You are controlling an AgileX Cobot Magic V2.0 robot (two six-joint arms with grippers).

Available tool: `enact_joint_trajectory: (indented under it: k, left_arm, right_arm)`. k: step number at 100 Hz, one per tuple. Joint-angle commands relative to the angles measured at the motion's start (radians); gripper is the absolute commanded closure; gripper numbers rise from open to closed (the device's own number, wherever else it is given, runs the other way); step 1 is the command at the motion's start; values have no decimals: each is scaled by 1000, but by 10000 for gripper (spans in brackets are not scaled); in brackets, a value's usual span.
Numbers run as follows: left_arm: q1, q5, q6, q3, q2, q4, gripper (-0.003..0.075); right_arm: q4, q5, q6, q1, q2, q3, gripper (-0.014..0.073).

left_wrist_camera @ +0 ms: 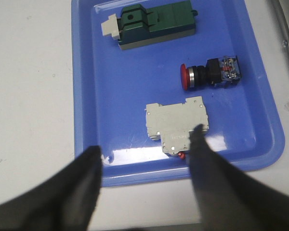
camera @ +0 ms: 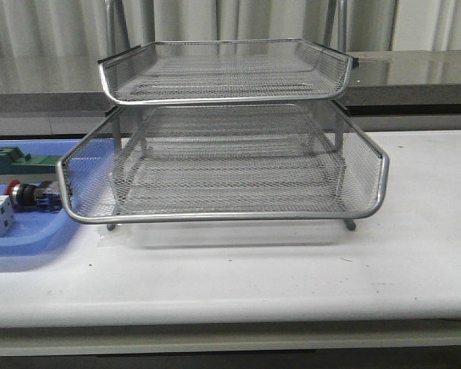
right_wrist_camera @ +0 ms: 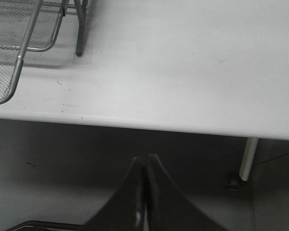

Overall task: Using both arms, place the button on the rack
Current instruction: 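Move the left gripper over the blue tray above the red push button, then grasp the red push button's blue contact block with the left gripper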

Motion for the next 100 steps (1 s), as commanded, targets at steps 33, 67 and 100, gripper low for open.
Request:
enact_joint_trajectory:
  k: [33,67,100]
  left_arm:
    - [-2,-73,1,-35,-20,-20,31]
    - [-2,-42,326,-194,124,-94,31]
    - [-2,171,766,-507,447,-229,31]
  right_arm:
    - [-12,-52,0,0,1,-31,662]
    - [-12,-53,0,0,1,-31,662]
    - [-12,-53,0,0,1,-31,662]
